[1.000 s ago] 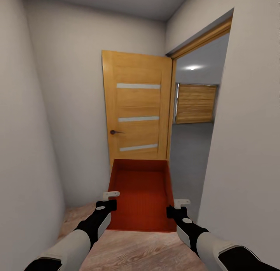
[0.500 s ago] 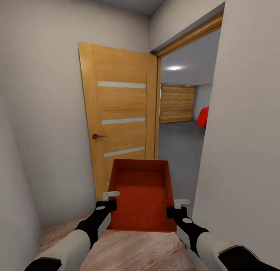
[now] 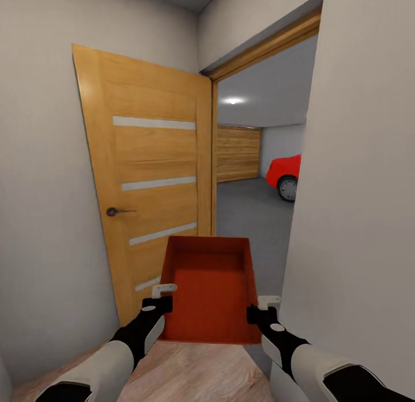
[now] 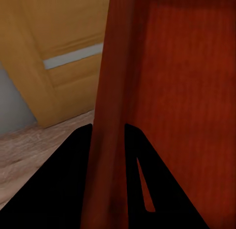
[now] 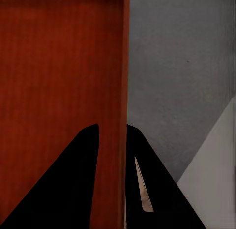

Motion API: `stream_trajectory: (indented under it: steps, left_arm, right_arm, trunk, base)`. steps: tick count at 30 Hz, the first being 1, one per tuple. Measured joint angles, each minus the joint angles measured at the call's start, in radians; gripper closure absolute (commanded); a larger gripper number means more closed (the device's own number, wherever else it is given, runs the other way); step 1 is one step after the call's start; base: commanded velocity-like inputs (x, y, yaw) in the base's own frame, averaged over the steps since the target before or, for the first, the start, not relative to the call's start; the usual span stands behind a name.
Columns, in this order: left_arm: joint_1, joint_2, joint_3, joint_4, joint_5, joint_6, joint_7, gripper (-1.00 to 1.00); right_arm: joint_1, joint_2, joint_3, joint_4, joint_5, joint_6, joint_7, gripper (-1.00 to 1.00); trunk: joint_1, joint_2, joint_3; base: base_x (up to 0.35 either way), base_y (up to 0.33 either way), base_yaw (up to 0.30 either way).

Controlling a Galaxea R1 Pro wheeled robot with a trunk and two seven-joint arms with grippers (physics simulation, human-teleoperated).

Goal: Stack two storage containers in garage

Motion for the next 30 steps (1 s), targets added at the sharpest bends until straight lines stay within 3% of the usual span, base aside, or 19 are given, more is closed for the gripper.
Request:
stream_trajectory:
  steps: [20, 22, 24, 30]
  left_arm:
    - [0.000, -0.001, 0.001, 0.000, -0.002, 0.000, 0.000, 1.00]
    - [0.000, -0.006, 0.020, -0.001, -0.022, 0.000, 0.002, 1.00]
    - [0.000, -0.002, 0.005, -0.001, -0.006, 0.000, 0.001, 1.00]
    - [0.000, 0.000, 0.000, 0.000, -0.001, 0.000, 0.000, 1.00]
  right_arm:
    - [0.000, -0.001, 0.000, 0.000, -0.002, -0.001, 0.001, 1.00]
    - [0.000, -0.002, -0.004, 0.000, 0.004, 0.000, 0.003, 1.00]
    - [0.000, -0.001, 0.000, 0.000, 0.000, 0.000, 0.002, 1.00]
    - [0.000, 0.000, 0.000, 0.000, 0.000, -0.001, 0.000, 1.00]
  trunk:
    - [0.000, 0.000, 0.000]
    - [0.000, 0.000, 0.000]
    - [0.000, 0.000, 0.000]
    - [0.000, 0.000, 0.000]
  base:
    - [0.311, 0.190, -0.286]
    - [0.311, 0.190, -0.078]
    - [0.311, 0.190, -0.032]
    - [0.311, 0.190, -0.112]
